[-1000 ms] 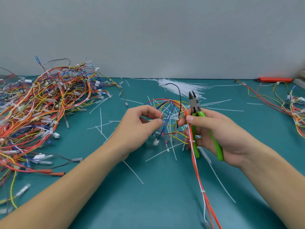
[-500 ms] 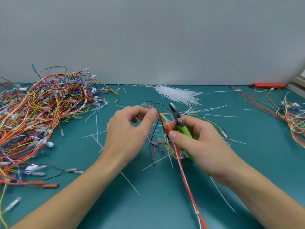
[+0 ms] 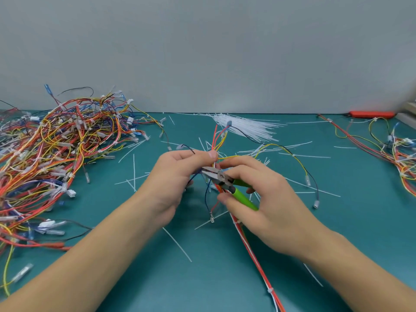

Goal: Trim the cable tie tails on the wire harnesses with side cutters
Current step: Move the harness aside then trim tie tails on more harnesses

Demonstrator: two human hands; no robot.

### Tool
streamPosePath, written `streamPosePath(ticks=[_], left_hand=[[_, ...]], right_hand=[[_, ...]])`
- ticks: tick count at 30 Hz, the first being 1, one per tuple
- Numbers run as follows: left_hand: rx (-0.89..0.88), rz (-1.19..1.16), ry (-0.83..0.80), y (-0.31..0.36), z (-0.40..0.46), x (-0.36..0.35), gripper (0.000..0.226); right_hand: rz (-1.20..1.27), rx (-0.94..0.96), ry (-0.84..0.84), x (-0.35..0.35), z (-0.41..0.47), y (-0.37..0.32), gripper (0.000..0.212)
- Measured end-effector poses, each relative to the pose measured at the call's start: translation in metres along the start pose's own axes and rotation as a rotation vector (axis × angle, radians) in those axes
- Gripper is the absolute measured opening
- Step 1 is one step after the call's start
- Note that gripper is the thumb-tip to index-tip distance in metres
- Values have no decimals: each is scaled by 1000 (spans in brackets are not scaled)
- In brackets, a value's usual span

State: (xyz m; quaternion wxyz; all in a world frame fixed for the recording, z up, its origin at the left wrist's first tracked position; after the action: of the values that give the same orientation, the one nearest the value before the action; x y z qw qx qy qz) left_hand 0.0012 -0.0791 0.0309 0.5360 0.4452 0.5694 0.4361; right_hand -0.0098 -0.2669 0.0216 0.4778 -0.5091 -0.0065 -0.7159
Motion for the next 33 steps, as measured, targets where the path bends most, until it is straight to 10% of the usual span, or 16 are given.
streamPosePath(ticks=[8,22,33], left_hand=[[75,-70,-91,7,2,9,16],[-33,41,30,0,1,4,19],[-180,-58,-7,-10,4,0,10]], right_hand=[[527,-345,37,5,5,-1,6],[525,-378,185,23,7,4,7],[926,-685,-332,9,5,-2,46]])
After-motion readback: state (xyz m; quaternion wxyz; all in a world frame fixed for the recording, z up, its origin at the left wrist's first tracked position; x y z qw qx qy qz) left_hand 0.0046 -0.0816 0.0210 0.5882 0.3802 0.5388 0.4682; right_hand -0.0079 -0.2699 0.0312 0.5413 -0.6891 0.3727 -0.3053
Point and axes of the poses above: each hand's wrist, its own z-axis towards the middle knuckle, its own x-axis out of the back of the hand, y = z × x, the point moved 1 cm from there along z, towards the middle knuckle, and after that the axes turned 10 degrees about -z, right-handed, at the moved point
